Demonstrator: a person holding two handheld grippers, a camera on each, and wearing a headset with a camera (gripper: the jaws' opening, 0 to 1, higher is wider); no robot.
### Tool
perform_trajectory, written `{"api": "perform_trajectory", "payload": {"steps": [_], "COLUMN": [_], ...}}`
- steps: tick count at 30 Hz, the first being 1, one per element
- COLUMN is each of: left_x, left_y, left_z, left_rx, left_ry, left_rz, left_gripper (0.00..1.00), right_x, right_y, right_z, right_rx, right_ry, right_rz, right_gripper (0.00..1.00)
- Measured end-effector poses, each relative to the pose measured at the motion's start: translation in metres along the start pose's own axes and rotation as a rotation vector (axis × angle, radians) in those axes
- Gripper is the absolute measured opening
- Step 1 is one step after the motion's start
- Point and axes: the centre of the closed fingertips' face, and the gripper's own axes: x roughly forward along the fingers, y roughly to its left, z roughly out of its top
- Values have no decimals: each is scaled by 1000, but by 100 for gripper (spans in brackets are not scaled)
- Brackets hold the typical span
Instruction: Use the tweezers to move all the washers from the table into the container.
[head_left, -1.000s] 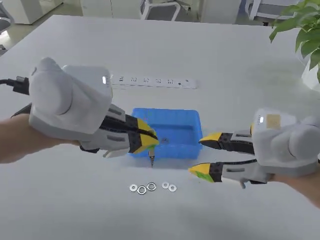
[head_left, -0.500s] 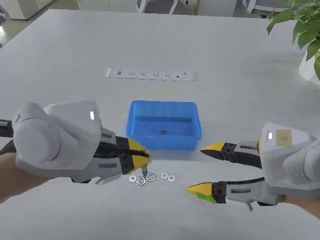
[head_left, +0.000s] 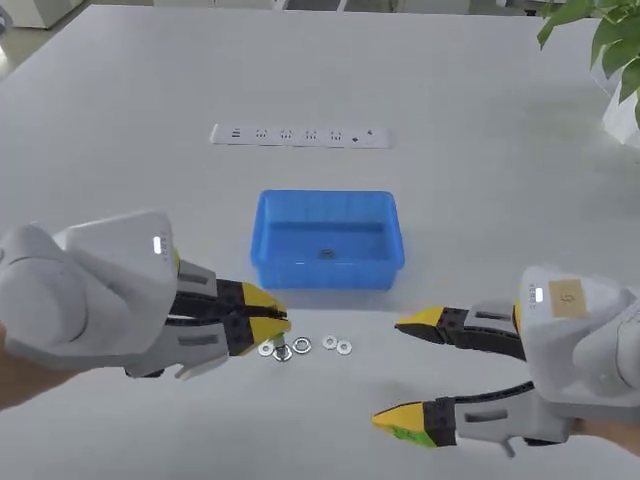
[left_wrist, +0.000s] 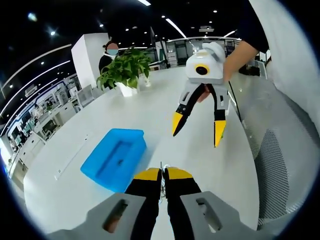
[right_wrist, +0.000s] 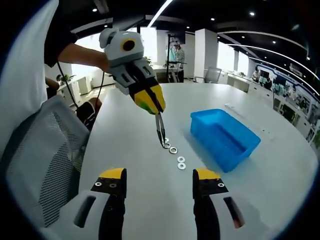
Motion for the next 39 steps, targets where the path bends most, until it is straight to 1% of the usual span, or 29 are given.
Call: {"api": "perform_trajectory", "payload": {"steps": [1,3,4,5,6,8,11,16,19,20,21,23,27,30,32,33,34,39], "left_x": [1,2,2,3,2,2,3,1,1,1,2,3,3,3,4,4,4,3], "left_y": [0,0,0,0,0,-1,-3,2,1,0,-1,-4,-3,0,1,5,7,5], "left_z": [-1,-3,-2,-2,-2,-2,-1,-2,-2,-2,-1,0,0,0,0,-1,-1,-1], "left_rx": [-2,-2,-3,-7,1,-6,-18,-32,-42,-39,-24,-23,-31,-44,-49,-61,-71,-82], "left_ry": [3,8,4,7,8,5,5,4,4,5,7,9,5,4,3,2,1,-8], "left_rz": [-3,-6,-5,-6,-4,-11,-27,-26,-40,-47,-54,-77,-92,-94,-94,-81,-80,-91], "left_gripper": [6,6,6,6,6,6,6,6,6,6,6,6,6,6,6,6,6,6], "right_x": [1,3,3,3,3,4,4,8,14,18,20,27,42,54,62,67,70,82], "right_y": [3,6,8,8,9,10,10,6,4,3,2,1,-1,-2,-2,-2,-2,0], "right_z": [-3,-5,-7,-7,-7,-6,-7,-3,1,4,6,12,23,29,34,37,39,43], "right_rx": [10,12,11,12,15,24,29,42,36,30,27,16,-17,-46,-50,-48,-42,-50], "right_ry": [3,9,15,16,15,10,13,2,2,1,-2,-7,-12,-4,-9,-15,-20,-17], "right_rz": [12,18,21,22,24,27,29,23,28,32,36,46,70,93,106,113,119,142], "right_gripper": [54,54,54,53,53,53,53,52,52,52,52,52,52,52,51,51,51,49]}}
